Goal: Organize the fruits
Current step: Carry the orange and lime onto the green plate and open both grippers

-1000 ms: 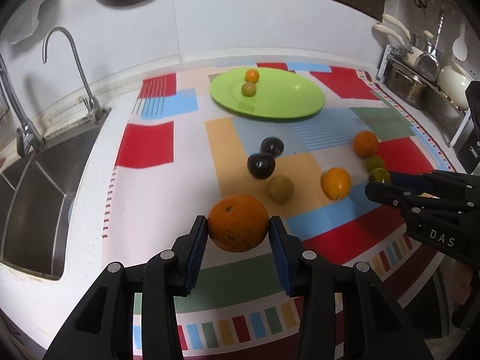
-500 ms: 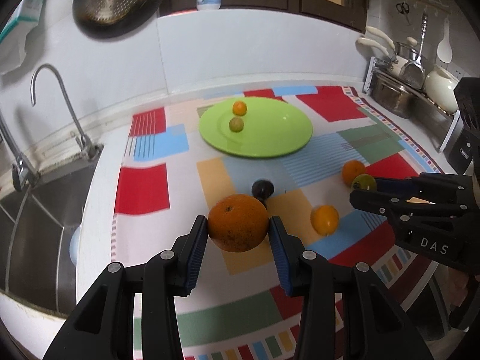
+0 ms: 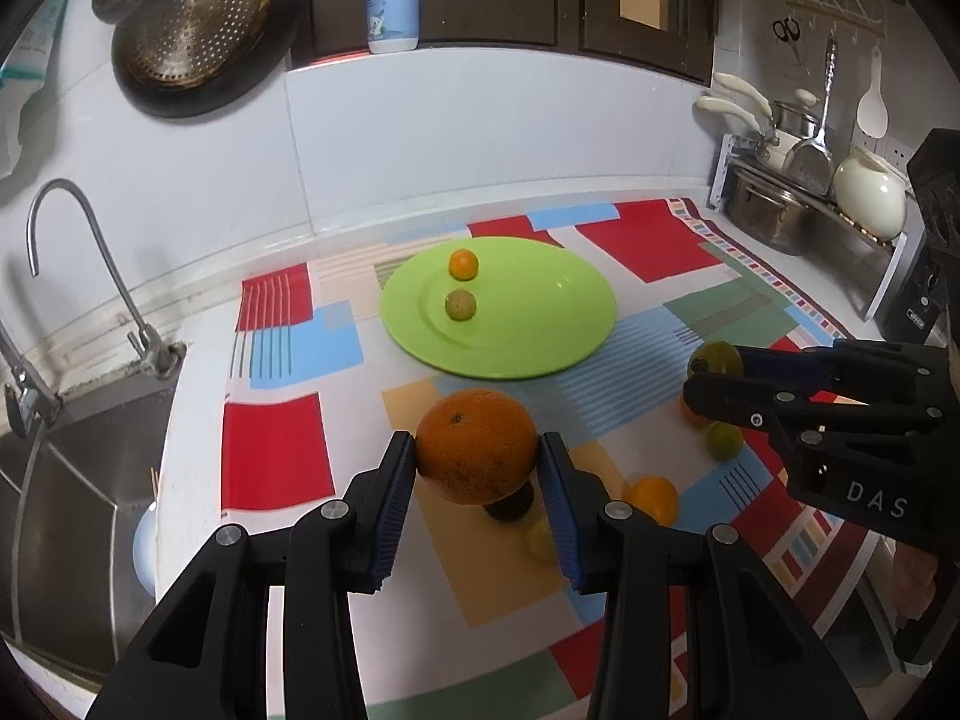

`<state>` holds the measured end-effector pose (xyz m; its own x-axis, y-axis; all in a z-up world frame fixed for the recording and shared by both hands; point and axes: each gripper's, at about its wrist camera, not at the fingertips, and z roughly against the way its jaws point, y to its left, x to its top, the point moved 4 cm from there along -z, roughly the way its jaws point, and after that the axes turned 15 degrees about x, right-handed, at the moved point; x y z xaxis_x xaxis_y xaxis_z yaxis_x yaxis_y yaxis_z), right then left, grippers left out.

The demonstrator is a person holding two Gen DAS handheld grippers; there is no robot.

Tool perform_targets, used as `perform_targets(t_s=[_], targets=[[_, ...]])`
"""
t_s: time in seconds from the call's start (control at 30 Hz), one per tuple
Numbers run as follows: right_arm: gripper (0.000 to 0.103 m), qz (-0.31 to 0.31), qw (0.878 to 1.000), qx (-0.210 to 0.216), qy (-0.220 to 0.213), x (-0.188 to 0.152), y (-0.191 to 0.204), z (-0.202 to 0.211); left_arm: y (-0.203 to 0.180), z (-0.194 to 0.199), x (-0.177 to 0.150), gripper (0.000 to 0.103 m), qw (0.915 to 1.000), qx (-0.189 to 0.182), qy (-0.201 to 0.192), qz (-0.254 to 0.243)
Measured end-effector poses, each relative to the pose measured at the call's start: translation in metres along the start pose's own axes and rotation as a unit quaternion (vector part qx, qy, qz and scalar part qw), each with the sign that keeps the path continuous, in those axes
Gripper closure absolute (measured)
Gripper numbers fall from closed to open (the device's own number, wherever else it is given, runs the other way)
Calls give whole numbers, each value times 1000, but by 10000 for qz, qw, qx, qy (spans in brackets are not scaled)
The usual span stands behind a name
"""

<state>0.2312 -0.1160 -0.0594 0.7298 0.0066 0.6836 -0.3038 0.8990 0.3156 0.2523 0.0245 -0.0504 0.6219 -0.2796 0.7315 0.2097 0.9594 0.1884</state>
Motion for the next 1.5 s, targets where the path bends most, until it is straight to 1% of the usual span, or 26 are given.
perform_targets(t_s=[0.33, 0.47, 0.8, 1.17, 1.5], targets=[[73, 182, 9998, 99, -31, 28, -14, -5, -8, -14, 25, 62, 10000, 66, -49, 44], [73, 270, 9995, 159, -40, 43, -24, -9, -12, -22, 40, 62, 9999, 130, -78, 57], [73, 484, 9984, 278, -58, 84, -45, -23, -17, -49, 80, 62, 9998, 149, -108, 62], [73, 635, 9973, 338, 147, 123, -71, -61, -17, -93, 113, 62, 9999, 162, 2, -19], [73, 638, 9966, 318, 418, 141, -97, -108, -18, -146, 121, 62, 9994, 97, 334, -76]])
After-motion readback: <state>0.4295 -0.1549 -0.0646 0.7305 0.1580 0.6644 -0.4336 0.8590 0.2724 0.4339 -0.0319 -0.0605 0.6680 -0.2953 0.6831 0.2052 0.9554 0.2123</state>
